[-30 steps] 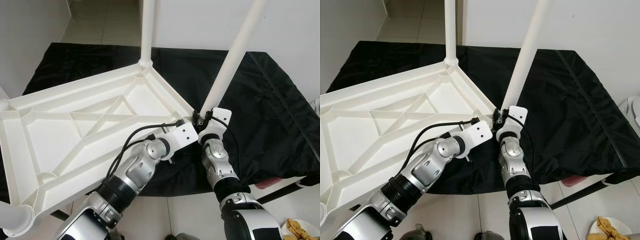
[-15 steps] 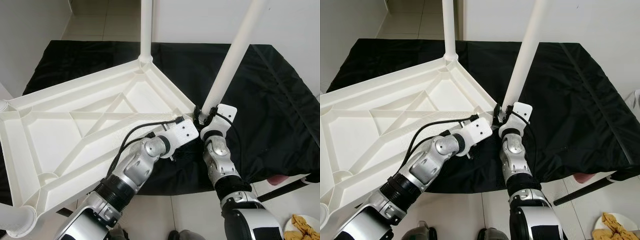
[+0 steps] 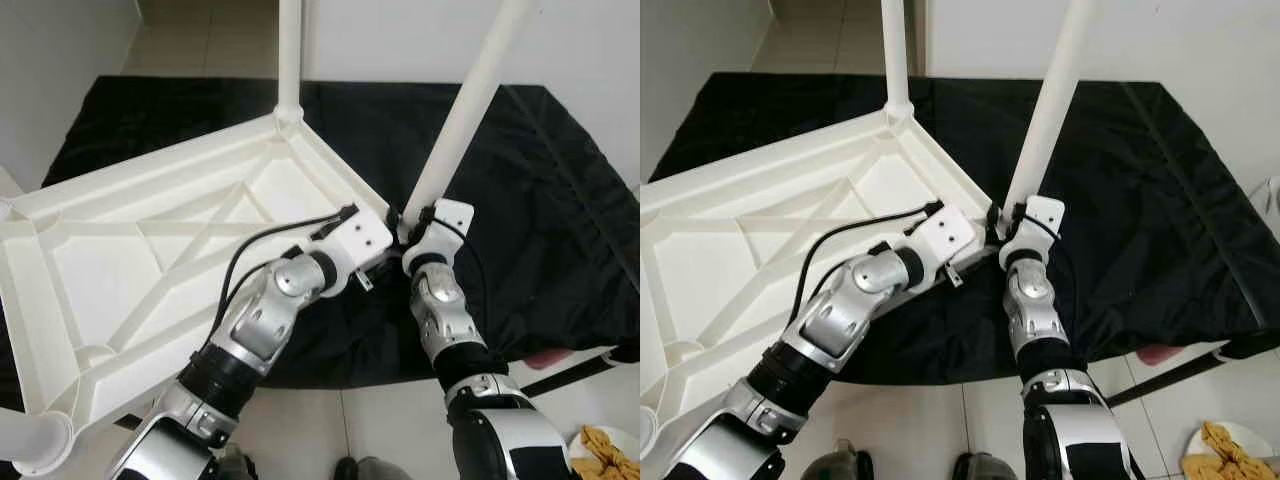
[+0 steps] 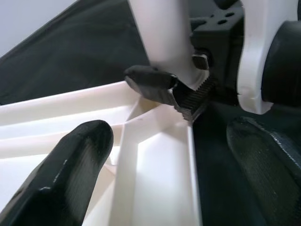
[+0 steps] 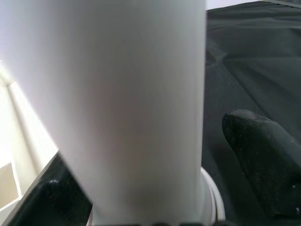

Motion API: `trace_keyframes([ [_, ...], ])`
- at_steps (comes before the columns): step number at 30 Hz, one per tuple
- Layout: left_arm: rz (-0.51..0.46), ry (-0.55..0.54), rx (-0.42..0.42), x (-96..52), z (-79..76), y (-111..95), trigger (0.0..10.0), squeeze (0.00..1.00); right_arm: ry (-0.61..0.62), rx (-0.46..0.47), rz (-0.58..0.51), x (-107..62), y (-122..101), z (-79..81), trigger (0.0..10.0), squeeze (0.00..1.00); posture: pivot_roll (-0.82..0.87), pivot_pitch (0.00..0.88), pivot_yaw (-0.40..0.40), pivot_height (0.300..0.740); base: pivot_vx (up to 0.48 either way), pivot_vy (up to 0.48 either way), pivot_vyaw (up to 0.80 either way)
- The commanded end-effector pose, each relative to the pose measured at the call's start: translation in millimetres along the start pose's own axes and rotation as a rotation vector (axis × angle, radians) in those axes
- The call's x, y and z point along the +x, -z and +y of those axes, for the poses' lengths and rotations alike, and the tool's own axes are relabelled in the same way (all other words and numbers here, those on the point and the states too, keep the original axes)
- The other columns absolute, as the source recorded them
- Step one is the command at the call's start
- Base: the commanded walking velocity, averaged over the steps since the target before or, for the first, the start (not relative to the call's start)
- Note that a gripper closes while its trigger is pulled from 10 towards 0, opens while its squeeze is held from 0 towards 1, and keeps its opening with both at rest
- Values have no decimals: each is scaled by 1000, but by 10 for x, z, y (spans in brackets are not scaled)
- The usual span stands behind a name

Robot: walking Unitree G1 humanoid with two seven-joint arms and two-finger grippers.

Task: Building children table

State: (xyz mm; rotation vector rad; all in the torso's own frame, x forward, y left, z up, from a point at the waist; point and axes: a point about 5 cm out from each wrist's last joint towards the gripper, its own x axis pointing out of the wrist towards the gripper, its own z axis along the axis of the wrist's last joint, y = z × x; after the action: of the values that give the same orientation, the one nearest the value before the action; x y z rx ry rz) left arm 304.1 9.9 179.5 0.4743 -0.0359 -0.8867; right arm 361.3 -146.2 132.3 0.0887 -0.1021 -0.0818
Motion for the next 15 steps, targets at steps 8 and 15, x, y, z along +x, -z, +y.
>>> trace_keyframes([
  [8, -94, -118, -79, -111, 130, -68, 10000, 0, -29, -52, -21, 115, -117, -209, 10000, 0, 95, 72, -26, 740, 0, 0, 0],
  [15, -136, -20, -50, -240, 13, -81, 10000, 0, 4, -75, -48, 182, -233, -401, 10000, 0, 97, 71, -26, 740, 0, 0, 0],
])
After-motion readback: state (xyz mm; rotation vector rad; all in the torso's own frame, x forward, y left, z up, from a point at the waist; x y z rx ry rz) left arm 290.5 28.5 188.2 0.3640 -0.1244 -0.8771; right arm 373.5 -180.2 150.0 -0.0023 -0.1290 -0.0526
